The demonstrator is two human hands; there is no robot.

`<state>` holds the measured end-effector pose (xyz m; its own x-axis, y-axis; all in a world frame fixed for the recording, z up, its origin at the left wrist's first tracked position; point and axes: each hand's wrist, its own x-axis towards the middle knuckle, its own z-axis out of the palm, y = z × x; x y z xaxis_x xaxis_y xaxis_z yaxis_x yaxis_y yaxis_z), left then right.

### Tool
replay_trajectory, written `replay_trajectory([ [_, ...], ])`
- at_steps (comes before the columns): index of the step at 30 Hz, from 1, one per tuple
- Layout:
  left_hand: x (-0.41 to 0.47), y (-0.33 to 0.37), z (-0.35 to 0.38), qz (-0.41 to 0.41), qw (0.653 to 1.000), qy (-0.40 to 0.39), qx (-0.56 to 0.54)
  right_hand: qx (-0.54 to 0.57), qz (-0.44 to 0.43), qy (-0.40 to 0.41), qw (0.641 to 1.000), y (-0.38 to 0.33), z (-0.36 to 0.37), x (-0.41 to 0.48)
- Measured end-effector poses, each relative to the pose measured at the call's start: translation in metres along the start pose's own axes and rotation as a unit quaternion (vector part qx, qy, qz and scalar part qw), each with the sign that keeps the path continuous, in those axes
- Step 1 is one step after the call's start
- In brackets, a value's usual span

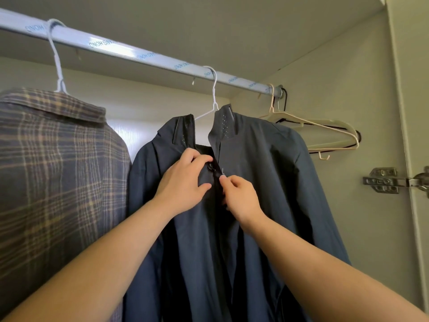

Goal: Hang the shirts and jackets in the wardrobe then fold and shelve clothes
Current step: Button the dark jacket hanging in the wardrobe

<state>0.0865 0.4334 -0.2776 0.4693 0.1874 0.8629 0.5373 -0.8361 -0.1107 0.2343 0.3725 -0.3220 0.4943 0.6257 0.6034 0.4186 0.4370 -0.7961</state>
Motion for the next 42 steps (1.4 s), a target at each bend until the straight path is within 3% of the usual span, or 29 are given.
replay_trajectory([
  [2,-0.002,0.000,-0.002,0.024,1.000,0.012,0.015,0.038,0.012,-0.003,0.999,-0.004,-0.001,0.000],
  [7,0.002,0.002,-0.004,0.056,0.997,0.056,0.026,-0.042,-0.040,0.021,0.998,-0.013,0.001,0.004],
  [11,0.008,0.004,-0.007,0.069,0.992,0.099,0.028,-0.201,-0.111,-0.006,0.973,-0.020,0.003,0.002],
  [14,0.012,0.001,-0.011,0.128,0.985,0.083,0.082,-0.294,-0.141,-0.020,0.945,-0.016,0.006,-0.003],
  [17,0.013,-0.002,-0.012,0.157,0.980,0.042,0.117,-0.296,-0.131,-0.022,0.946,-0.009,0.007,-0.006],
  [23,0.020,0.000,-0.007,0.204,0.960,0.069,0.177,-0.351,-0.142,-0.005,0.926,-0.005,0.008,-0.004],
  [28,0.020,0.006,-0.006,0.147,0.982,0.075,0.090,-0.424,-0.152,0.025,0.893,-0.005,0.016,-0.001],
  [36,0.027,0.010,-0.007,0.023,0.992,0.123,0.000,-0.351,-0.124,-0.015,0.928,-0.004,0.011,-0.003],
  [42,0.054,0.005,-0.014,-0.073,0.973,0.181,-0.122,-0.346,-0.119,-0.028,0.930,-0.015,0.010,-0.002],
])
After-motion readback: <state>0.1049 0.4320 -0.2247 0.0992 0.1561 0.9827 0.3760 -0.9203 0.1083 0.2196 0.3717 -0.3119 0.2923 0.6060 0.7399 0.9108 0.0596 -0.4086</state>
